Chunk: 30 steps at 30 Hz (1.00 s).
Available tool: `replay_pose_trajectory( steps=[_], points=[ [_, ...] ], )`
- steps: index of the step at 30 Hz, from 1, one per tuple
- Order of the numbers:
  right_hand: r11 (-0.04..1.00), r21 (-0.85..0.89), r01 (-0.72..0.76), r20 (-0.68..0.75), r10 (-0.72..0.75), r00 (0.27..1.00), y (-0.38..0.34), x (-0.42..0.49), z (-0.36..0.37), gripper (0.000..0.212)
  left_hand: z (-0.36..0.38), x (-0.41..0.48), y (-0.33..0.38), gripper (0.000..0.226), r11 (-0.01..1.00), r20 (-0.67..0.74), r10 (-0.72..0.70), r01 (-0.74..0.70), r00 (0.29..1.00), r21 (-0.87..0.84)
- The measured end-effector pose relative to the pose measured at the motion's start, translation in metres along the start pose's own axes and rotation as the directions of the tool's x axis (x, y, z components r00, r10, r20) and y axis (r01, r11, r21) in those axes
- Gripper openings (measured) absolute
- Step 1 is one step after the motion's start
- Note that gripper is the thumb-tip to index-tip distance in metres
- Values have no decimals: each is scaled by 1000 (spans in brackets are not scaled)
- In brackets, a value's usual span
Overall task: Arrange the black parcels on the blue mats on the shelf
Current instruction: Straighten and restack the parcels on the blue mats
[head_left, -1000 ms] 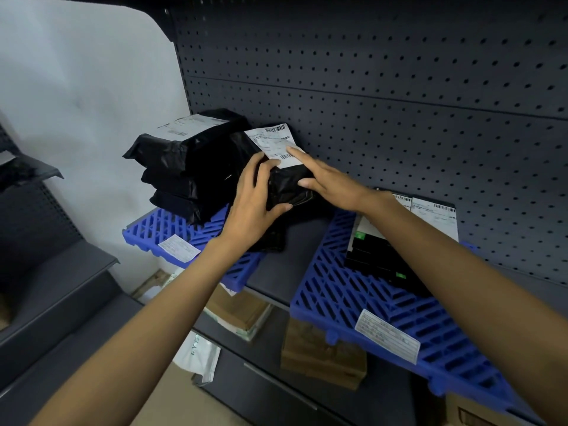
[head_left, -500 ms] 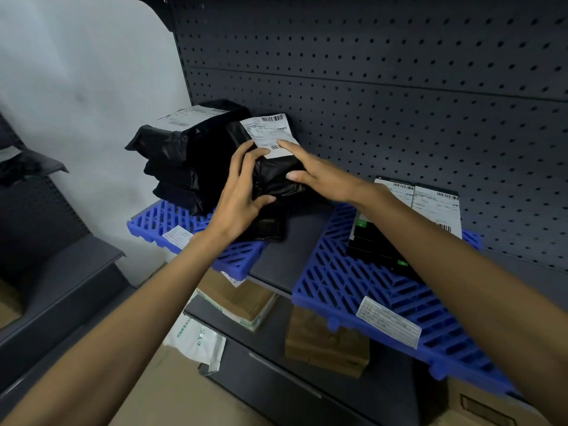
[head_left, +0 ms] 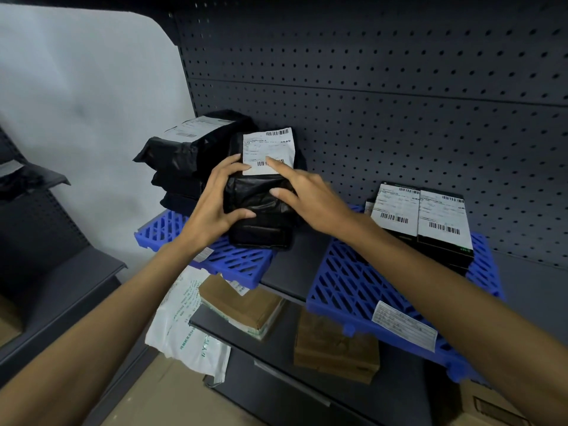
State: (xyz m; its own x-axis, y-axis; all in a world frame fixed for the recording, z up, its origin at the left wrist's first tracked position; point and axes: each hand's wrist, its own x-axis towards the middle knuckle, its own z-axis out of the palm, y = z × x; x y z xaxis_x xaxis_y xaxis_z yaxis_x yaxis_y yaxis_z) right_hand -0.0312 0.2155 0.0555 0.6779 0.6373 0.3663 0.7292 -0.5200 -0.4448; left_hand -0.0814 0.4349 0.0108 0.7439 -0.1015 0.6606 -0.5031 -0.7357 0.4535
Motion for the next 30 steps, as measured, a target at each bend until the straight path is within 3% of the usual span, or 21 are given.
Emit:
replay_pose_trajectory(
  steps=[6,12,21,26,30],
  points=[
    [997,-25,-71,-143,67,987,-16,3,11,61,-8,3,-11,91,1000,30,-2,2,1000,-6],
    [998,-9,-64,-168,62,984,-20,3,10,60,-12,2,-12,88,996,6,51,-51,999,77],
    [998,-45,-44,-62,41,997,-19,-5,26,81,-19,-6,-15,86,980,81,8,-24,997,197],
    [995,-87,-49,-135,37,990,-12,-19,45,102,-15,-21,-5,96,832,-26,52,-29,998,554],
    [996,31,-82,-192,86,978,-14,-23,60,120,-8,-33,2,115,689,23,70,-65,997,722]
  ],
)
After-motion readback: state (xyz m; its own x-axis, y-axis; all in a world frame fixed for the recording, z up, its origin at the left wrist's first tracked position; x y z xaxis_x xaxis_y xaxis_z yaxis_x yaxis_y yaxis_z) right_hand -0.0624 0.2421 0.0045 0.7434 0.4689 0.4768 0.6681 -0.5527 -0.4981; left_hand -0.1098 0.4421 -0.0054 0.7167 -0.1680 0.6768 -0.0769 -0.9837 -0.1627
